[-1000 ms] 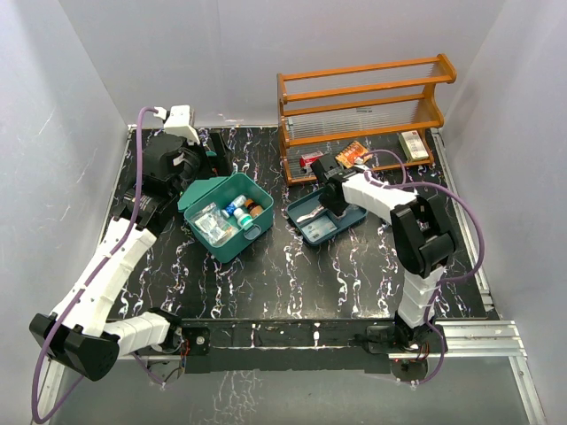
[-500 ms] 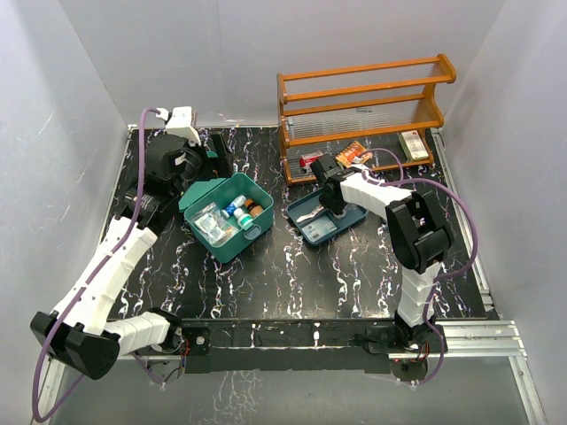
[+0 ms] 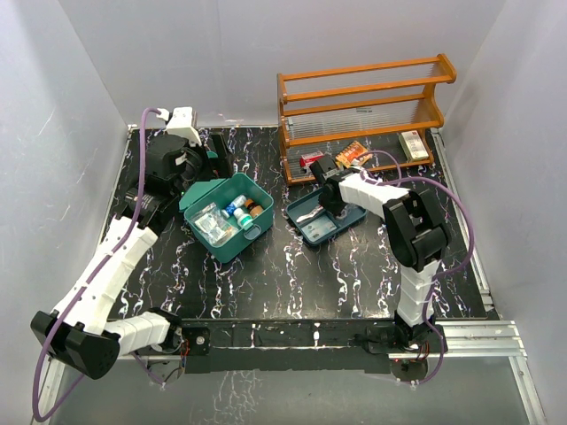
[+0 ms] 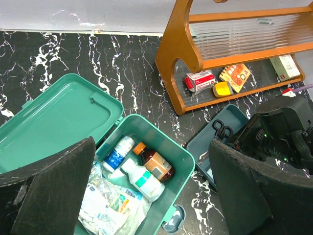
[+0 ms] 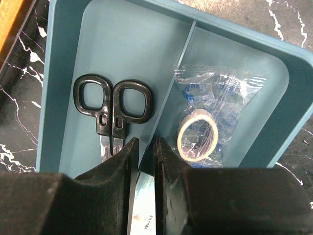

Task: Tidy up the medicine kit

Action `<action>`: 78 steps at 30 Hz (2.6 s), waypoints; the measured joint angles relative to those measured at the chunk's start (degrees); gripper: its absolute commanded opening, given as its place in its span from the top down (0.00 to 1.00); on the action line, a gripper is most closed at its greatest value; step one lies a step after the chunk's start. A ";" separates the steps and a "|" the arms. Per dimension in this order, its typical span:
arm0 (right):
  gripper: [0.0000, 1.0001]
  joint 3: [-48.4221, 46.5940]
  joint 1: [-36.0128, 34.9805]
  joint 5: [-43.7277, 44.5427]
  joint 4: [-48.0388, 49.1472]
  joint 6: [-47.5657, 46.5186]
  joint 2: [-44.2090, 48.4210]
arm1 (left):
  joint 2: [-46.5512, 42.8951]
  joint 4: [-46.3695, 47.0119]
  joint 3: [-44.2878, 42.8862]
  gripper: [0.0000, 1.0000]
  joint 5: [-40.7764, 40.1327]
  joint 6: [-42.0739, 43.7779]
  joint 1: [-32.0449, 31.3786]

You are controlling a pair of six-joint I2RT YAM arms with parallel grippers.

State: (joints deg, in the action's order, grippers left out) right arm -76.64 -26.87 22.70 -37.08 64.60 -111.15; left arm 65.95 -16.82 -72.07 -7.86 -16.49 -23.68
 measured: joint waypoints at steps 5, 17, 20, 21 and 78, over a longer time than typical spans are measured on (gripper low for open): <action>0.95 -0.17 0.00 -0.63 0.09 0.15 -0.72 | 0.00 0.00 0.09 0.01 0.00 0.00 0.00; 1.00 -0.63 0.28 -2.10 -0.98 -0.52 0.79 | 0.37 -0.46 2.56 0.01 1.05 0.00 0.00; 1.00 0.35 0.59 -2.25 -1.51 -1.68 3.48 | 1.46 -1.84 2.99 0.01 1.16 0.00 0.00; 1.00 0.81 0.68 -2.27 -1.81 -1.95 4.55 | 2.10 -2.16 3.04 0.01 1.44 0.11 0.00; 1.00 12.70 3.26 -5.09 -13.97 -21.29 28.24 | 25.81 1.51 6.58 0.29 40.15 -4.98 -10.91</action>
State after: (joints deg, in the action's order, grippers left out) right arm -63.94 -23.62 17.61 -51.05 43.31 -82.91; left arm 91.77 -15.31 -65.49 32.29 -21.47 -34.59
